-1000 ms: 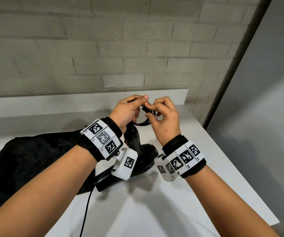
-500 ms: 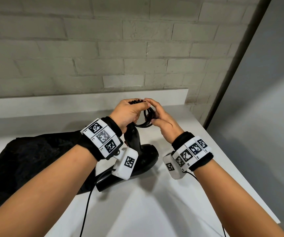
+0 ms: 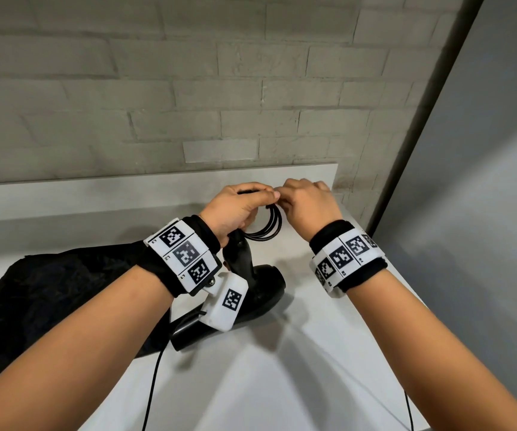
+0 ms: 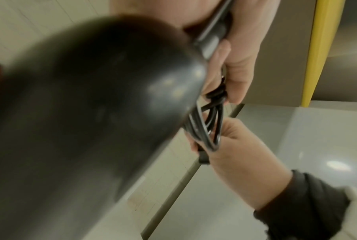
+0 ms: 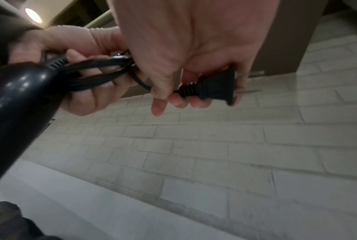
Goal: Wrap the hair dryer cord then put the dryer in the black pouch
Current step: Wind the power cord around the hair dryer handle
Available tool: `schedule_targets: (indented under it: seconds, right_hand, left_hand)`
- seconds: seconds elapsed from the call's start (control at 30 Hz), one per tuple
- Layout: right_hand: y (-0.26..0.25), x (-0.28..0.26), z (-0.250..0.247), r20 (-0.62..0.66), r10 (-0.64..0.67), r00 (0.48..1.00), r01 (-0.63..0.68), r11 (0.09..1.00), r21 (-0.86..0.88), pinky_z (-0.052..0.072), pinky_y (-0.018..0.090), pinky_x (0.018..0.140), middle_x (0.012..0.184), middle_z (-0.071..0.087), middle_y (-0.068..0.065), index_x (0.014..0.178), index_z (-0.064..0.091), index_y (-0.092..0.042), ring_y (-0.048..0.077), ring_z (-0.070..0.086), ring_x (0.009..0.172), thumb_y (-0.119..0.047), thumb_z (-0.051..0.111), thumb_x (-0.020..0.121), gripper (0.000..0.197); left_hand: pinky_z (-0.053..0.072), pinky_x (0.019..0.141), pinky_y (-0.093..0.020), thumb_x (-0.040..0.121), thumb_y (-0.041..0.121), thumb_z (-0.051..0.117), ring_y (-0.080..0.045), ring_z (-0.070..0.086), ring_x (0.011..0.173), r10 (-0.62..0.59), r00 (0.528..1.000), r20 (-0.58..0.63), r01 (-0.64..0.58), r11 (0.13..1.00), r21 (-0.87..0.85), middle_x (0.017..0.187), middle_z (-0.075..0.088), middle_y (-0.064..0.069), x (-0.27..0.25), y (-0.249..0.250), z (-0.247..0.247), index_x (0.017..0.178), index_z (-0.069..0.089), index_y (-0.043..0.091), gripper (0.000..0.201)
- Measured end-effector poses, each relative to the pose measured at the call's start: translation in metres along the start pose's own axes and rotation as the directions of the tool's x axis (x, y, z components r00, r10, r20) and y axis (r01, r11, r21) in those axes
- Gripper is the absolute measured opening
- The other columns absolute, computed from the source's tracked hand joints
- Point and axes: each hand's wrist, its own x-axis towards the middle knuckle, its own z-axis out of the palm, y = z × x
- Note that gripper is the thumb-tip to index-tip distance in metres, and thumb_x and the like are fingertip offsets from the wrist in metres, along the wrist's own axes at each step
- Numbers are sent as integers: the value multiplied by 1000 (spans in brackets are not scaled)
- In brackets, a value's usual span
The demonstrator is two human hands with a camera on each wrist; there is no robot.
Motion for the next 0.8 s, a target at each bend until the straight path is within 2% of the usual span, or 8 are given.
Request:
schedule_targets:
  seconds: [0.07, 0.13, 0.27, 0.3, 0.4, 0.67, 0.73, 0.8]
  right_hand:
    - [-2, 3, -7, -56, 5, 998, -10, 996, -88, 29, 37, 91, 111, 61, 3, 113, 59, -26, 26, 50, 108, -26, 38, 94, 28]
    - [-5, 4, -11, -89, 22, 996, -34, 991, -129, 29, 37, 91, 111, 62, 3, 111, 60, -24, 27, 50, 108, -27, 39, 94, 27]
    - [-7, 2, -18, -134, 77, 988, -94, 988, -126, 29, 37, 92, 113, 62, 2, 108, 62, -22, 29, 49, 110, -28, 40, 94, 27]
    - [-7, 2, -19, -144, 81, 986, -99, 987, -125, 29, 37, 92, 112, 63, 2, 107, 63, -22, 29, 48, 110, -28, 40, 94, 27]
    - [-10, 1, -21, -177, 106, 979, -126, 986, -108, 29, 38, 92, 111, 63, 2, 105, 64, -21, 30, 48, 109, -25, 41, 93, 26]
    - [-18, -8, -22, -216, 130, 968, -141, 989, -37, 29, 36, 86, 105, 66, 3, 102, 66, -20, 29, 47, 105, -29, 43, 92, 27]
    - [-17, -8, -23, -189, 157, 969, -162, 987, -11, 30, 35, 84, 103, 67, 3, 101, 68, -21, 29, 46, 104, -29, 44, 92, 27]
    - [-15, -9, -24, -129, 196, 972, -181, 976, 118, 37, 31, 81, 103, 68, 7, 103, 68, -18, 28, 52, 100, -25, 45, 91, 27]
  left_hand:
    - [17, 31, -13, 84, 10, 62, -3, 22, 29, 2, 1000, -5, -2, 1000, -4, 61, 37, -4, 0, 1, 0, 69, 62, 18, 17]
    - [17, 32, -14, 84, 8, 60, -3, 23, 29, 13, 1000, -5, -13, 1000, 2, 63, 38, -4, 0, 0, 0, 69, 62, 18, 19]
    - [17, 32, -14, 85, 8, 60, -2, 23, 29, -3, 999, -45, 4, 1000, 28, 46, 34, 4, 0, 3, -1, 81, 61, 11, 6]
    - [18, 33, -14, 85, 10, 60, -3, 23, 30, -14, 999, -33, 16, 998, 63, 45, 32, 6, -1, 5, 0, 85, 60, 8, 2]
    - [18, 34, -14, 87, 15, 59, -4, 24, 32, -48, 999, 2, 47, 988, 147, 54, 26, 0, -3, 8, 1, 93, 55, 5, 12]
    - [17, 34, -15, 88, 16, 57, -5, 22, 31, -40, 994, -103, 40, 999, -1, 57, 28, -2, -2, 5, -1, 77, 59, 6, 15]
    - [18, 34, -15, 88, 16, 58, -5, 22, 31, -28, 992, -127, 26, 1000, -11, 56, 31, -2, -1, 4, -2, 76, 61, 6, 15]
    - [18, 34, -15, 87, 16, 59, -6, 22, 31, -23, 988, -150, 20, 1000, -21, 56, 32, -2, 1, 2, -3, 77, 61, 6, 14]
